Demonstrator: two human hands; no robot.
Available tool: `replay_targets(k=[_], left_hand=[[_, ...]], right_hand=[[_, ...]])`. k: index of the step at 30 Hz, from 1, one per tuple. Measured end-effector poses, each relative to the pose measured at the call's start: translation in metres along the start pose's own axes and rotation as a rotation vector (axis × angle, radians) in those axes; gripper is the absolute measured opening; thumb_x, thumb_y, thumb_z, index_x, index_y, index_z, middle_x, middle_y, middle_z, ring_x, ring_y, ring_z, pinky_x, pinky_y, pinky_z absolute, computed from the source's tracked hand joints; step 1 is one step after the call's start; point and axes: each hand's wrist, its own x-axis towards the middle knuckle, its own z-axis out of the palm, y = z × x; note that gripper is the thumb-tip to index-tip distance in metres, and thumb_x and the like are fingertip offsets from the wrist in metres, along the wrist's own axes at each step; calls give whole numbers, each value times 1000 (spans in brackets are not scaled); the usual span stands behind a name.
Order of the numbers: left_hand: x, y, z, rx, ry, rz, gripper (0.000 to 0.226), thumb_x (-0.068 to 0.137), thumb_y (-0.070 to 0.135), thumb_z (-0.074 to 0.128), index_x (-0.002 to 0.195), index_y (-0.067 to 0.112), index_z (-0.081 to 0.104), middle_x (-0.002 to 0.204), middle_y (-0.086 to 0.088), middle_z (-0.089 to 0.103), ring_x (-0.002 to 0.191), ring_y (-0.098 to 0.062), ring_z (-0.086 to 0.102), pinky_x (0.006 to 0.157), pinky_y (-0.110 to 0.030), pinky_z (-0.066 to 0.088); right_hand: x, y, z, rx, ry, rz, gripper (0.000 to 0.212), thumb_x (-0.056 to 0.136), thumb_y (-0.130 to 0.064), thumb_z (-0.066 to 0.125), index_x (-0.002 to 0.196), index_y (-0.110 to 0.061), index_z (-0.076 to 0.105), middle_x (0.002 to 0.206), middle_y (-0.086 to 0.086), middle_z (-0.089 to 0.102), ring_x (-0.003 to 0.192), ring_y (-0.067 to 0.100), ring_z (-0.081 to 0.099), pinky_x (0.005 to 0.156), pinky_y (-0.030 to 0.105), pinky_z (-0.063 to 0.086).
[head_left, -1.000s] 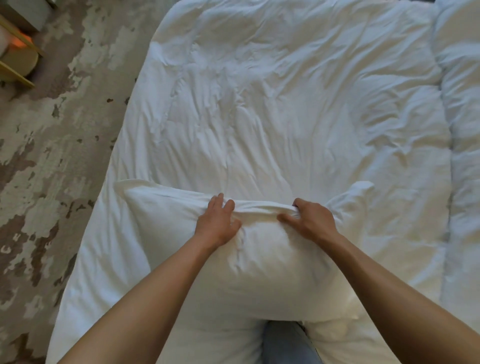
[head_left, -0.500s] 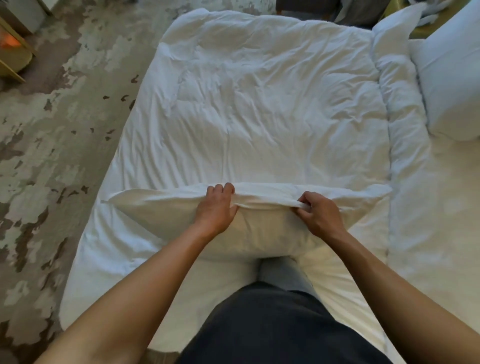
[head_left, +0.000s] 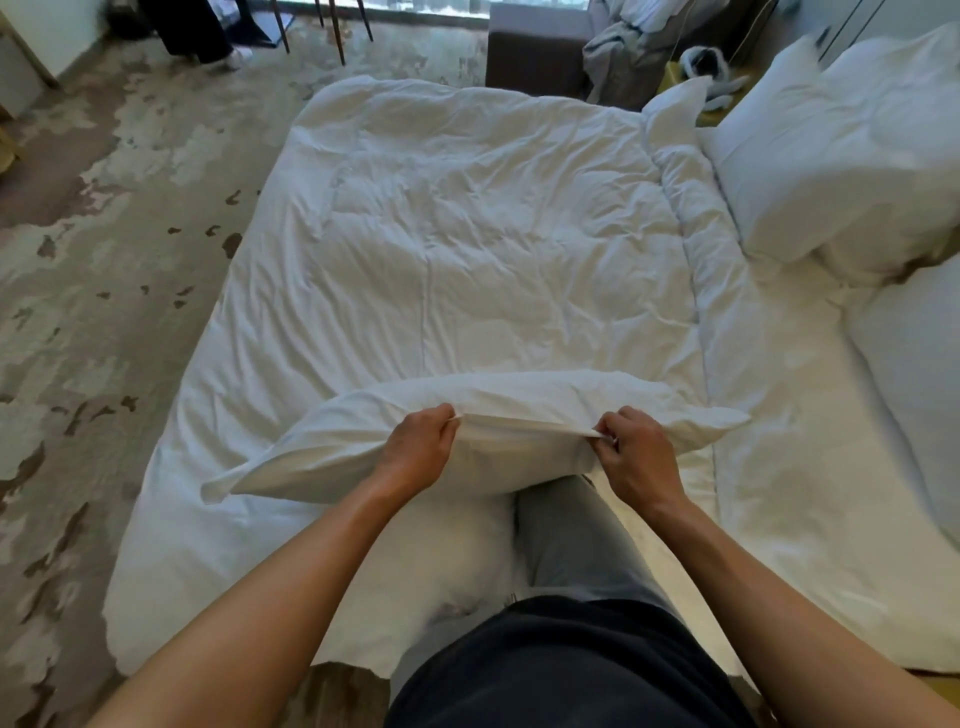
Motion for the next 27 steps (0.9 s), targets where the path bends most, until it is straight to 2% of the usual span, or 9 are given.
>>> replay_targets(k=[5,8,10,14,17,19,22,24,27], left_hand=[[-40,18,-9,-92,69,11,33,105,27,50,73,16,47,66,2,55,64,-21,54,61,-38,43],[-68,41,-19,-165,94,26,33,105,26,51,74,12,47,63,3,51,59,-18,48,59,-38,40],[-84,57,-25,-189,91,37,33,105,25,51,74,14,45,62,3,49,57,-17,46,58,-40,40],[-104,72,-22,-200,84,46,33,104,27,51,74,15,45,62,4,49,57,-16,45,57,-37,38],[-113,67,-5,-105,81,20,28,105,33,50,85,15,58,74,2,55,67,-18,54,61,-36,43],[-122,60,9,-36,61,-41,28,105,39,48,94,18,63,84,2,55,74,-18,56,64,-35,45],[-132,50,27,-46,18,-135,25,105,37,49,100,18,65,95,-1,55,84,-21,58,71,-37,50],[-138,44,32,-53,-10,-174,20,103,30,52,103,14,65,103,-4,55,93,-22,58,78,-39,52],[-144,35,29,7,-48,-200,19,102,21,52,104,7,65,107,-8,54,100,-24,54,86,-40,51]], right_hand=[[-34,-7,-23,121,36,-17,15,94,-8,70,82,-15,63,85,-4,54,72,21,61,64,41,55],[-49,-10,-50,135,122,-34,16,92,-5,72,83,-14,62,85,-4,53,73,7,52,64,26,45],[-58,-11,-69,140,157,-23,16,90,-6,74,84,-15,63,85,-6,53,73,3,53,63,21,42],[-70,-6,-89,137,155,-5,10,90,-10,77,93,-16,69,95,-6,64,68,12,65,64,29,55],[-78,4,-77,73,15,81,6,94,-16,74,94,-16,67,92,-1,74,73,20,72,69,39,60],[-87,10,-60,11,-78,133,14,95,-18,70,86,-16,60,78,1,70,72,24,68,64,37,52],[-98,15,-42,20,-98,196,19,96,-17,66,83,-16,52,71,0,62,65,18,57,56,33,38],[-101,19,-40,61,-84,219,19,95,-14,64,83,-15,50,71,1,64,65,19,59,56,35,45],[-104,24,-43,108,-113,197,15,97,-13,60,86,-17,51,71,1,70,70,24,66,67,43,55]])
